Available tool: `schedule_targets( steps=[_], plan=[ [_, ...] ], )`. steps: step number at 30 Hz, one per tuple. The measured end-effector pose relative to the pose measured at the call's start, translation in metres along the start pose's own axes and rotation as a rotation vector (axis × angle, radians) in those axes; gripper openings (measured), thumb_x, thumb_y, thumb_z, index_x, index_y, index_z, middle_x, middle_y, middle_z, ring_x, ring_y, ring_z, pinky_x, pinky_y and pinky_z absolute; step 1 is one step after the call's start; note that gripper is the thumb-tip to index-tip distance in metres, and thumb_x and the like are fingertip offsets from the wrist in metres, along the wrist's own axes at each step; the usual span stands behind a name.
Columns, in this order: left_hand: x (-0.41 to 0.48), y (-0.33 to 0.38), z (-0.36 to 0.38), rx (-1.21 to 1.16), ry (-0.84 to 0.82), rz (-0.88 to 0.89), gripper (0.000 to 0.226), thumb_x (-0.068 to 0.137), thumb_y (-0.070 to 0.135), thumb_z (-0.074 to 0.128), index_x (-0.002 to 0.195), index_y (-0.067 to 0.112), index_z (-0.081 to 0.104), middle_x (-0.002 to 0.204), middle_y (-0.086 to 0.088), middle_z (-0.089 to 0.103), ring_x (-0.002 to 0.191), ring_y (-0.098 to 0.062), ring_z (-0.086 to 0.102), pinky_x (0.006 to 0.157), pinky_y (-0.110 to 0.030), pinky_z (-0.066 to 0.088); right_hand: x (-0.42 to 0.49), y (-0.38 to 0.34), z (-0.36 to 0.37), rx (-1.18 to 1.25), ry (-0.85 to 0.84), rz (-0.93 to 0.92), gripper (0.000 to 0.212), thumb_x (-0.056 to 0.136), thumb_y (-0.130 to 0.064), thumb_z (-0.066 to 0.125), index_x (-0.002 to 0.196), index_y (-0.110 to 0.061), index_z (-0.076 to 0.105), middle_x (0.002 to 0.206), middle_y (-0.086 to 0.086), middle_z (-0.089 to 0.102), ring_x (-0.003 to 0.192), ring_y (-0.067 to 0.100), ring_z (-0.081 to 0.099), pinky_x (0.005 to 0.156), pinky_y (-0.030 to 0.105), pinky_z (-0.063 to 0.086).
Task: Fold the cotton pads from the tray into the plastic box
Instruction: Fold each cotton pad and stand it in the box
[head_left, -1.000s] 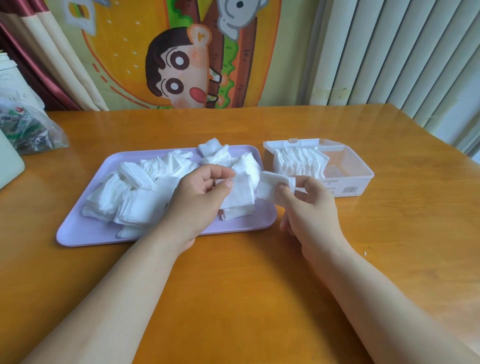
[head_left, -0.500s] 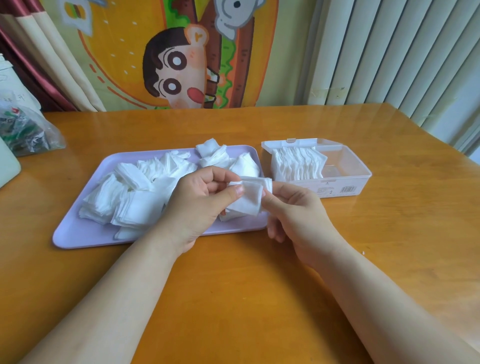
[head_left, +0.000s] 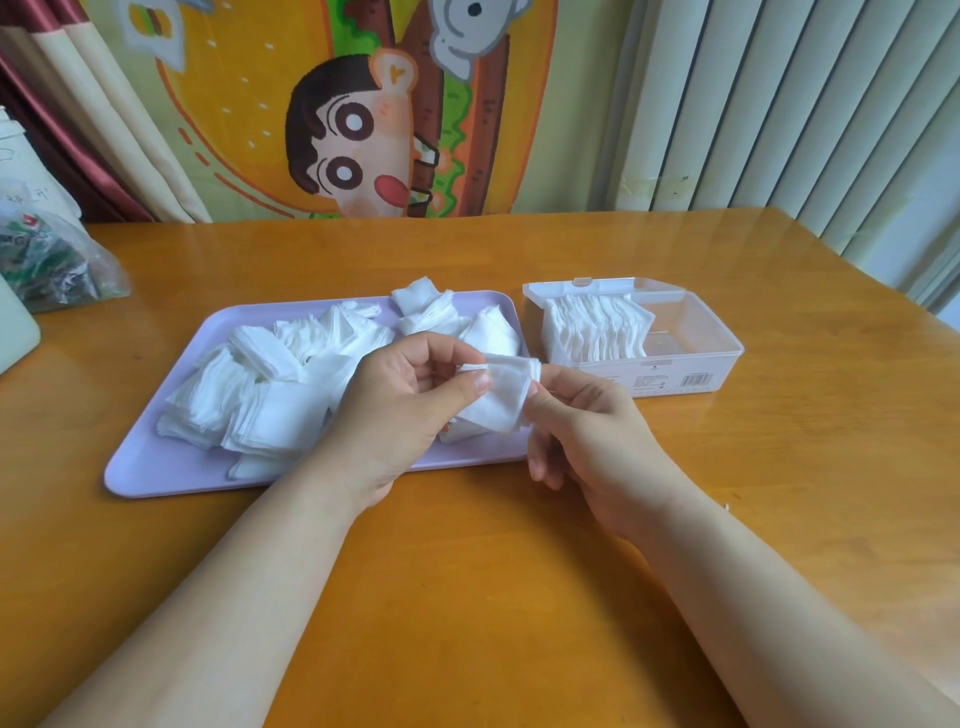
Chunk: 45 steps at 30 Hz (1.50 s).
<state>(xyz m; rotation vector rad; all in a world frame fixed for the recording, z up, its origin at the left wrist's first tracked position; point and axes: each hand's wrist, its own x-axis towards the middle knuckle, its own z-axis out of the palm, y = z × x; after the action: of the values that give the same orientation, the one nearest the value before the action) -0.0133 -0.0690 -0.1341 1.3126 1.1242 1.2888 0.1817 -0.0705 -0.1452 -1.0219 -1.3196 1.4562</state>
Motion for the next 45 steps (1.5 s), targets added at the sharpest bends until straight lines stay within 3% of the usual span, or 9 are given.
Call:
schedule_targets(
  steps=[13,21,25,28,33,36,38,41,45],
  plan=[
    [-0.0007,0.0,0.0027,-0.016,0.014,0.026,0.011,0.091,0.011,0.079,0.094,0.021,0.075,0.092,-0.006,0.073,0.085,-0.021,0.064,0.067,-0.035,0.048,0.0007,0.0004,-0.0004,0.007,-0.015,0.029,0.019,0.108,-0.014,0.056,0.115,-0.005,0.071,0.081,0.003,0.068,0.045,0.02,0.054,0.044,0.029,0.035],
    [0.0,-0.0016,0.0044,-0.003,0.04,0.022,0.01,0.091,0.009,0.078,0.097,0.017,0.075,0.096,-0.014,0.076,0.089,-0.02,0.068,0.075,-0.034,0.052,-0.0009,-0.0012,0.0009,-0.021,-0.036,0.016,0.017,0.108,-0.015,0.057,0.106,-0.012,0.073,0.077,0.0,0.066,0.046,0.019,0.054,0.044,0.028,0.035],
    [0.0001,-0.0015,0.0047,0.029,0.037,0.044,0.01,0.091,0.008,0.078,0.097,0.015,0.074,0.088,0.002,0.075,0.085,-0.01,0.068,0.07,-0.02,0.052,0.0001,-0.0017,-0.0022,-0.005,-0.029,0.059,0.02,0.107,-0.015,0.055,0.106,0.0,0.07,0.08,0.011,0.063,0.046,0.023,0.053,0.045,0.029,0.034],
    [-0.0007,-0.0007,0.005,0.051,0.03,0.059,0.009,0.091,0.01,0.079,0.096,0.016,0.074,0.088,0.007,0.074,0.083,-0.009,0.065,0.07,-0.02,0.05,0.0005,-0.0037,-0.0016,0.062,-0.036,0.077,0.035,0.099,-0.033,0.063,0.107,0.001,0.068,0.091,0.017,0.054,0.047,0.027,0.054,0.047,0.031,0.032],
    [-0.0015,-0.0013,0.0059,0.103,0.021,0.079,0.011,0.091,0.014,0.081,0.094,0.023,0.077,0.089,-0.013,0.071,0.08,-0.02,0.061,0.071,-0.032,0.05,-0.0001,-0.0054,0.0006,0.046,0.002,0.058,0.041,0.101,-0.036,0.066,0.06,-0.031,0.069,0.061,-0.006,0.05,0.045,0.027,0.052,0.048,0.033,0.027],
    [-0.0018,-0.0014,0.0064,0.135,0.018,0.087,0.01,0.09,0.016,0.082,0.094,0.025,0.078,0.092,-0.014,0.072,0.078,-0.02,0.061,0.07,-0.032,0.049,0.0013,-0.0037,-0.0001,0.083,0.038,0.061,0.024,0.102,-0.033,0.066,0.088,-0.015,0.073,0.076,0.01,0.051,0.044,0.028,0.053,0.048,0.034,0.029],
    [-0.0022,-0.0012,0.0068,0.161,0.028,0.098,0.011,0.09,0.016,0.082,0.093,0.026,0.079,0.089,-0.005,0.074,0.077,-0.022,0.064,0.07,-0.033,0.05,0.0022,-0.0028,-0.0006,0.084,0.045,0.081,0.034,0.1,-0.034,0.067,0.103,0.0,0.069,0.091,0.019,0.052,0.045,0.028,0.053,0.046,0.031,0.032],
    [-0.003,0.0,0.0075,0.193,0.061,0.124,0.013,0.09,0.017,0.082,0.094,0.029,0.081,0.091,0.0,0.077,0.086,-0.034,0.066,0.076,-0.041,0.057,0.0029,-0.0012,-0.0015,0.119,0.069,0.1,0.05,0.092,-0.034,0.069,0.111,0.012,0.063,0.098,0.025,0.053,0.047,0.029,0.054,0.047,0.031,0.034],
    [-0.0026,-0.0006,0.0068,0.198,0.068,0.166,0.015,0.092,0.014,0.08,0.097,0.028,0.083,0.094,-0.001,0.077,0.09,-0.038,0.064,0.08,-0.042,0.056,0.0035,-0.002,-0.0025,0.178,0.108,0.131,0.042,0.094,-0.025,0.07,0.111,0.012,0.064,0.095,0.023,0.053,0.046,0.028,0.053,0.047,0.031,0.033]
  ],
)
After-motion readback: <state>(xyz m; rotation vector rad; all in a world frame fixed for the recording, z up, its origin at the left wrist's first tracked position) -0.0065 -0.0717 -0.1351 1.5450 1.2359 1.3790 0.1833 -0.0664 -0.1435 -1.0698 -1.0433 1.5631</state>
